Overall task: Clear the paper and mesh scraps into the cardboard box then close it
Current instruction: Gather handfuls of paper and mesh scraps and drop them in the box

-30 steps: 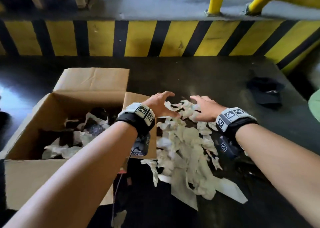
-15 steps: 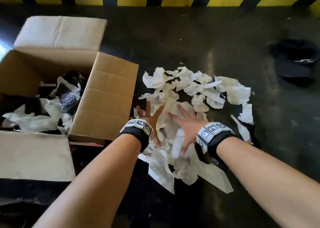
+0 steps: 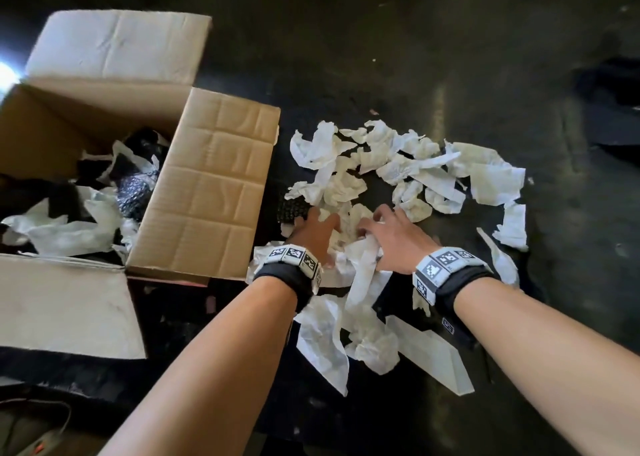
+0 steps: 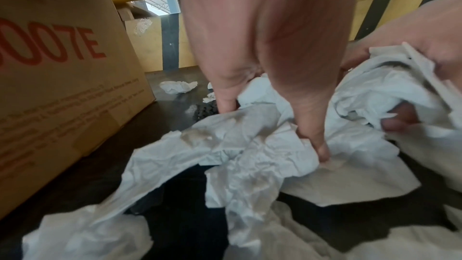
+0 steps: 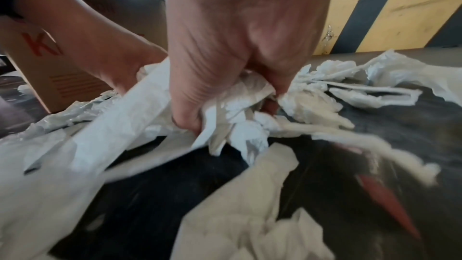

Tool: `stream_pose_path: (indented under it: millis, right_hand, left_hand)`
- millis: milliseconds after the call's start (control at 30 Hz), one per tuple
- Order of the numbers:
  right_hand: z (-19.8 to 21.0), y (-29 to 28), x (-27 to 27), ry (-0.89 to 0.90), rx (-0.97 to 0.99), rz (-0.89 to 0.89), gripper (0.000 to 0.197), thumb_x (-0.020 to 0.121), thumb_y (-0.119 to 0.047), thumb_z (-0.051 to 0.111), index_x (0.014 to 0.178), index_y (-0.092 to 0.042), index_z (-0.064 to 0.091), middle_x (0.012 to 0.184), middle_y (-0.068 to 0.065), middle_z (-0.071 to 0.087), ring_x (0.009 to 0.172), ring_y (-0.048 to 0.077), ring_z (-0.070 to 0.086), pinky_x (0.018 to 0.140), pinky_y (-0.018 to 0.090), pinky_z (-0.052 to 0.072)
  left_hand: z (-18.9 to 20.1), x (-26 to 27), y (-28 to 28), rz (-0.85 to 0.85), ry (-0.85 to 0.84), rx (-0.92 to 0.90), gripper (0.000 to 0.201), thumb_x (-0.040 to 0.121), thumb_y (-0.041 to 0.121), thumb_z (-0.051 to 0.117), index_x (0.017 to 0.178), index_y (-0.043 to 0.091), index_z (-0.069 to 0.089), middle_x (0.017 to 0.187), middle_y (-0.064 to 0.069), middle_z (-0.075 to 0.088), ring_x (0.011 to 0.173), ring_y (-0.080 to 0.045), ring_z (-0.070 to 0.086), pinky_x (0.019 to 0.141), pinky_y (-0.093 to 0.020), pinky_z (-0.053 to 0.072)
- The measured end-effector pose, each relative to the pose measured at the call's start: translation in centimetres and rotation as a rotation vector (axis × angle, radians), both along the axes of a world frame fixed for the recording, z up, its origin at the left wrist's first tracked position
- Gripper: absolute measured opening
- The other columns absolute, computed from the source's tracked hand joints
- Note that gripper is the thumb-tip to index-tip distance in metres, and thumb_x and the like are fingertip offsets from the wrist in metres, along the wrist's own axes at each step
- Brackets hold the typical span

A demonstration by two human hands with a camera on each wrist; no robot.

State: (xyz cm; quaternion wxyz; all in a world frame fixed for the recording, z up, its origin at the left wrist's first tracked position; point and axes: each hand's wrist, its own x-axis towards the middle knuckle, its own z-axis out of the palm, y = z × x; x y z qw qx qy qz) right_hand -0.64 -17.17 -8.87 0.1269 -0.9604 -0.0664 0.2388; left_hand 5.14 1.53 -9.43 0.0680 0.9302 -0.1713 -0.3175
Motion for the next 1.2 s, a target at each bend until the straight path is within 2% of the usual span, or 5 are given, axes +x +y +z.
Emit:
stream_pose_path:
  millis: [367,567,766,1000,1200]
  right_hand:
    - [0.7,-2.1,-0.4,-0.15,0.101,-0.183,0.028,0.08,-0.007,0.071,0.104,-0.016,0.058,0.091,0.008,0.056,0.083,0.029,0.059,0.069,0.043,0.054]
    - [6.5,-4.9,0.3,-0.276,0.126,-0.422,0.031,0.075,-0.02,0.08,0.088,-0.027,0.052,0.091,0.001,0.059,0.085,0.025,0.06,0.073,0.038,0.052]
    - [14.3,-5.3,1.3,-0.463,0.096,-0.538,0.037,0.082,-0.016,0.074,0.116,-0.017,0.061,0.1,0.013,0.062,0.093,0.035,0.061,0.073,0.031,0.042]
    - [23.2,2.6,3.7,-0.646,0.199,-0.473,0.024,0.083,-0.013,0.068,0.106,-0.014,0.064,0.099,0.012,0.067,0.089,0.031,0.062,0.067,0.028,0.037]
    - [26.2,15.1,7.2,-0.698,0.33,-0.336,0.035,0.081,-0.015,0.075,0.114,-0.014,0.063,0.109,0.013,0.069,0.102,0.031,0.064,0.073,0.025,0.039]
  left_hand:
    - [0.5,0.0,-1.1,0.018,-0.086,-0.206,0.037,0.084,0.018,0.071,0.118,0.019,0.058,0.113,-0.007,0.057,0.096,-0.024,0.059,0.077,-0.026,0.043]
    - [7.9,2.4,-3.1,0.033,-0.218,-0.332,0.032,0.081,0.019,0.071,0.112,0.016,0.062,0.103,-0.005,0.065,0.093,-0.023,0.063,0.08,-0.03,0.052]
    - [17.7,4.9,-2.7,0.09,-0.353,-0.49,0.021,0.077,0.023,0.075,0.095,0.016,0.065,0.092,-0.007,0.068,0.086,-0.027,0.064,0.073,-0.033,0.052]
    - [28.2,7.8,4.5,0.131,-0.473,-0.599,0.033,0.082,0.03,0.077,0.111,0.023,0.064,0.105,-0.003,0.063,0.091,-0.02,0.06,0.072,-0.027,0.045]
    - [30.9,9.1,17.7,0.239,-0.587,-0.509,0.033,0.077,0.028,0.08,0.106,0.02,0.065,0.097,-0.004,0.064,0.087,-0.024,0.061,0.07,-0.025,0.04]
